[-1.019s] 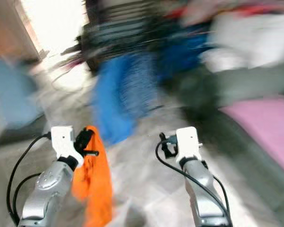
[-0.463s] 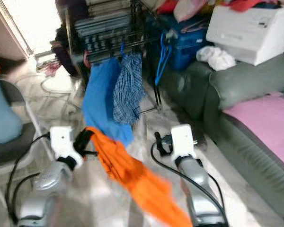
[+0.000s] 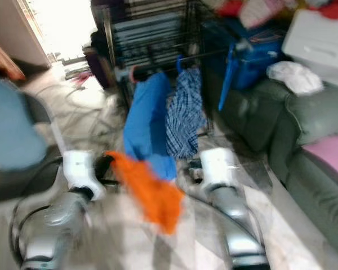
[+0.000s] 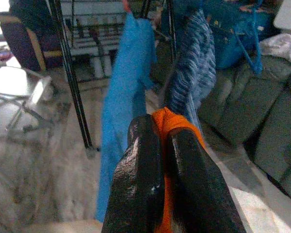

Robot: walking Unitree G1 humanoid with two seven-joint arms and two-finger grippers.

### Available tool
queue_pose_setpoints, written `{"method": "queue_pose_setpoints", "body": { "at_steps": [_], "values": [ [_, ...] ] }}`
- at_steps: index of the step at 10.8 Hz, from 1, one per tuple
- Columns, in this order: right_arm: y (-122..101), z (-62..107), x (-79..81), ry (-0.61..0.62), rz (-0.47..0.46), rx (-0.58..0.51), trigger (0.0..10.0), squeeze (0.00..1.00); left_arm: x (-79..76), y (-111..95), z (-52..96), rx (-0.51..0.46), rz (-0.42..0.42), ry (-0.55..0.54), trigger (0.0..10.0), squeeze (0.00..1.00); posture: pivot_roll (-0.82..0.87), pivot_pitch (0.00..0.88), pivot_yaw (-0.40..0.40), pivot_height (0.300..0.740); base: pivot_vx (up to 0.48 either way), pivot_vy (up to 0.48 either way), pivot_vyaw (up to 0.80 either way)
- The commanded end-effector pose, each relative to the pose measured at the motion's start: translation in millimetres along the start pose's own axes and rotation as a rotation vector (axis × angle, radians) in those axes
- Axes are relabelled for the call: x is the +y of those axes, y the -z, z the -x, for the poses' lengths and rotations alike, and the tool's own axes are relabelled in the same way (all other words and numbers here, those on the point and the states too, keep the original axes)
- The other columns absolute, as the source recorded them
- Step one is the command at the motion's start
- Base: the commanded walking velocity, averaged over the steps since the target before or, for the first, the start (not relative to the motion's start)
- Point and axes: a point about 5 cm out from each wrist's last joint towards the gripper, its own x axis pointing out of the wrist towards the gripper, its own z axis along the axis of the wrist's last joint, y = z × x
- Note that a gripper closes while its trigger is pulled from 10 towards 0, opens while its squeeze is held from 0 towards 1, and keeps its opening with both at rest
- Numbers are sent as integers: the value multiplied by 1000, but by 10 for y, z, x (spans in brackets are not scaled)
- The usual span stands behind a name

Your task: Hang hanger

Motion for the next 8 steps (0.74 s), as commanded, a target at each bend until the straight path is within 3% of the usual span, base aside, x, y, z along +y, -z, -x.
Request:
{"method": "queue_pose_setpoints", "body": {
  "at_steps": [1,2,4,8],
  "values": [
    [-19,-6,-74,30,-2,3,10000,0,-57,-67,-23,-32,-12,22,10000,0,-215,0,131,740,431,0,-788],
    [-25,-7,-80,35,-1,-5,10000,0,-76,-55,-19,-28,-11,25,10000,0,-213,0,132,740,390,0,-788],
    [-21,-6,-75,34,2,-9,10000,0,-47,-24,-15,0,12,-21,10000,0,-211,0,131,740,371,0,0],
    [-37,-29,14,-13,22,-17,10000,0,-21,-38,-14,-1,7,-38,10000,0,-202,0,129,740,0,-433,0]
  ]
}}
